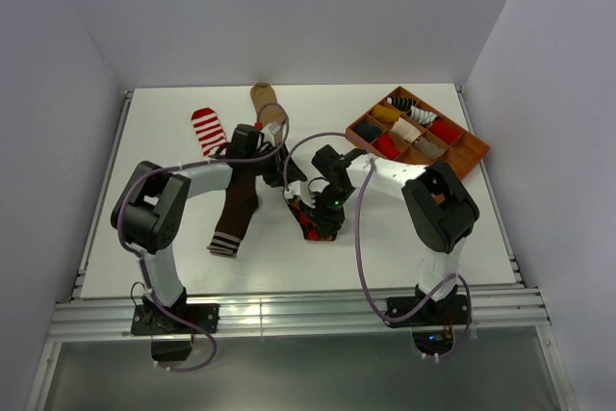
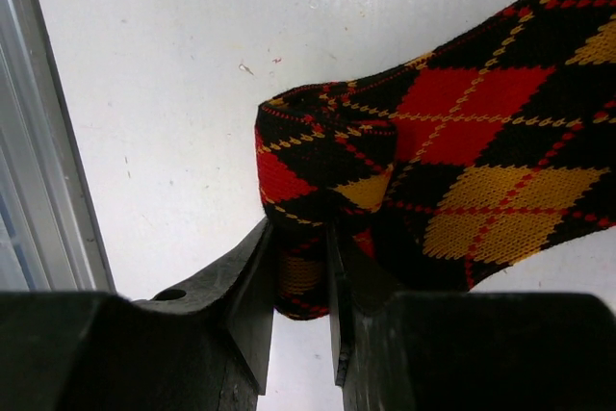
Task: Roll the socks
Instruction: Roll the sock at the center of the board.
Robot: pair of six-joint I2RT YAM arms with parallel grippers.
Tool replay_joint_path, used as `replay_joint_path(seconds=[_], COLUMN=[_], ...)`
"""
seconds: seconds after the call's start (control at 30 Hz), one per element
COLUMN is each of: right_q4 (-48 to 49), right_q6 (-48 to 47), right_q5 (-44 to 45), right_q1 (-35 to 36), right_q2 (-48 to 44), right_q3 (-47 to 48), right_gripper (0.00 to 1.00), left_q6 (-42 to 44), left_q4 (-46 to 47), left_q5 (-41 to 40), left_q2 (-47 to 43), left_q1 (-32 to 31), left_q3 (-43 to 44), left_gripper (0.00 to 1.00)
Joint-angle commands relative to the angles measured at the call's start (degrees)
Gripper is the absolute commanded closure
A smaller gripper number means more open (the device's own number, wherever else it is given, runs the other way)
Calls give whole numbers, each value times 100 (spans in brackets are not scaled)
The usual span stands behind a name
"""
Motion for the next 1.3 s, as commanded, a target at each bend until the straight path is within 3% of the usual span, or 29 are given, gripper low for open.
replay_joint_path(seconds=[0.0,0.13,0.27,0.4,0.5,0.87,1.27], right_q4=[-111,-199,-654,-1086,-1420,-2527,-3064], right_q6=[210,228,140,70,52,-88,-97], right_q5=[477,407,310,117,-24,-402,-630], right_q1=[-14,-67,-102,-216,-331,-647,-876], right_q2=[257,283,511,1011,1258,2304,2885], right_q3=[-324,-236,150,616,976,2067,2691], right_gripper=[72,72,72,72,72,71,71], left_q6=[-128,-339,-497,-428,29,1575,2394], left_q4=[251,251,820,1584,1526,1078,945], left_q5=[-488,-954,-1254,-1246,-1492,-2335,-2538], left_q2=[-554,-1080,-1696,-2391,-2831,-2305,-1469], left_q1=[189,321,339,251,-82,-1752,-2193], left_q3=[-240,-838,-1690,-2787,-3009,-2220,-1700], left_gripper=[55,60,66,64,59,43,39])
